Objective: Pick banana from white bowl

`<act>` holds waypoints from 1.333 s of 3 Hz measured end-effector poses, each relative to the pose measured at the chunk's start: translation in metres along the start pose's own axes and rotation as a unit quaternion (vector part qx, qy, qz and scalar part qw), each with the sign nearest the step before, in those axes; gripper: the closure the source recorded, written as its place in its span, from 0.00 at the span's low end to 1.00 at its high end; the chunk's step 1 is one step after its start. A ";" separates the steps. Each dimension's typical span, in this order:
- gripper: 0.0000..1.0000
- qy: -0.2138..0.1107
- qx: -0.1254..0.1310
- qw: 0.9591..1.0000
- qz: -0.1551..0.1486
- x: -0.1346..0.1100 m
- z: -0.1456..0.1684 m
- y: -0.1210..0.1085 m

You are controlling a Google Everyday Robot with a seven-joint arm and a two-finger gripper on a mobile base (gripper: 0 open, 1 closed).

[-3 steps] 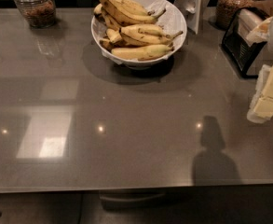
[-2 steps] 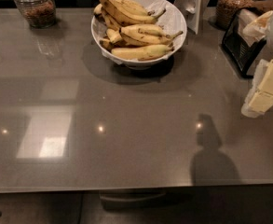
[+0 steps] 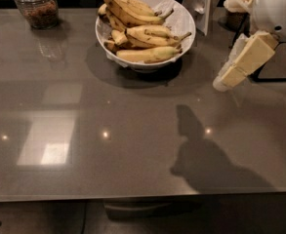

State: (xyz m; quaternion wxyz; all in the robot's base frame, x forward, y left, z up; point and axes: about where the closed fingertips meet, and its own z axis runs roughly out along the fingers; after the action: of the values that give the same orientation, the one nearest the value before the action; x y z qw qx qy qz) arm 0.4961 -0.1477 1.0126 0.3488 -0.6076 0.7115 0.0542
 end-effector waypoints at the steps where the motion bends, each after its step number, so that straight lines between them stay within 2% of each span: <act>1: 0.00 -0.043 0.015 0.999 -0.011 -0.044 0.023 -0.022; 2: 0.00 -0.058 0.029 0.998 -0.019 -0.091 0.062 -0.047; 3: 0.00 -0.058 0.030 0.998 -0.019 -0.091 0.062 -0.047; 4: 0.00 -0.065 0.051 0.996 -0.027 -0.097 0.070 -0.062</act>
Offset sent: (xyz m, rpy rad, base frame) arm 0.1261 0.1446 0.0244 0.1054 -0.1366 0.0152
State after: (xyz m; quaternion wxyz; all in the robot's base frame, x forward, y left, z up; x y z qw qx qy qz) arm 0.5838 -0.0488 1.0361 0.4260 -0.6033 0.6725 0.0476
